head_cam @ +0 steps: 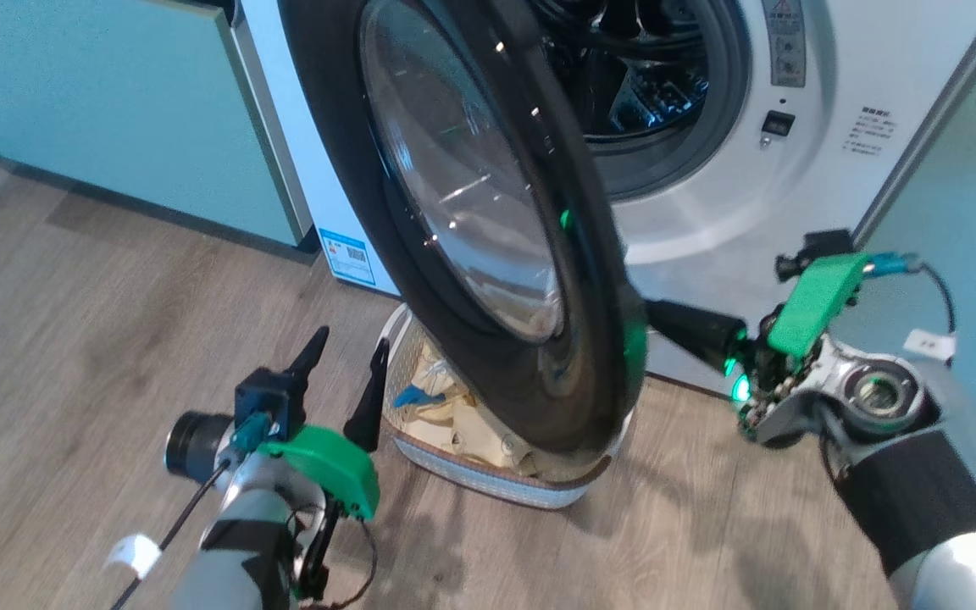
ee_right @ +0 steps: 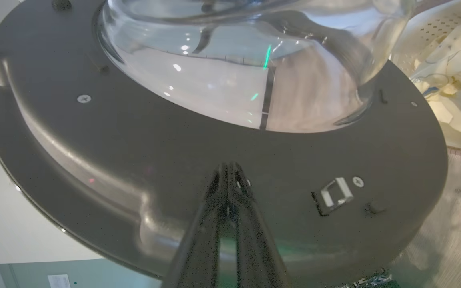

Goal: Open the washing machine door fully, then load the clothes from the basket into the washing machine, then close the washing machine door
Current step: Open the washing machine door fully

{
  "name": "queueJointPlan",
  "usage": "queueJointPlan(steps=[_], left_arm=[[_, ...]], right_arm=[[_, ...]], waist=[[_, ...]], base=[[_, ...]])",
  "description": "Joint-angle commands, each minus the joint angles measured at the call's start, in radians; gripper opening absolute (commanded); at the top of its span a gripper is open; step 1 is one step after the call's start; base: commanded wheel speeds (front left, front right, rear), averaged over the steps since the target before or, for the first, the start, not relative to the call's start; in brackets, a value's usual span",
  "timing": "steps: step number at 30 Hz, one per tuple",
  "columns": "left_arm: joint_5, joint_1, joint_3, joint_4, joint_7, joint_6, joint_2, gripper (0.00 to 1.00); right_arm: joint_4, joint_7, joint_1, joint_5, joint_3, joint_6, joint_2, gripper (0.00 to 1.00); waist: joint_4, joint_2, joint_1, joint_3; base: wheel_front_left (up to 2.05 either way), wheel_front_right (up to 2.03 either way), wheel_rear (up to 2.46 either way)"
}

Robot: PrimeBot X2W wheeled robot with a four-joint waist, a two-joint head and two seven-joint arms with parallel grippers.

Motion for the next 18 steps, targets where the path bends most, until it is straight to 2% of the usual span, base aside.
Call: queueJointPlan(steps=[1, 18], left_arm=[[0.007, -0.004, 0.046, -0.023, -0.006, -0.007, 0.023, 1.0], [0.019, 0.035, 0.086, -0.014, -0.006, -0.023, 0.029, 1.0]], right_arm=[[-0.04, 0.006, 0.001, 0.012, 0.02, 0.0, 0.025, 0.0], [-0.084, -0.056, 0.075, 0.13, 0.166, 0.0, 0.035, 0.0]], waist=[[-0.003, -0.0001, 0.0001, -0.014], [-0.019, -0.0001, 0.0001, -0.064]], base=[[0.0, 0.0, 0.0], [0.0, 0.0, 0.0]])
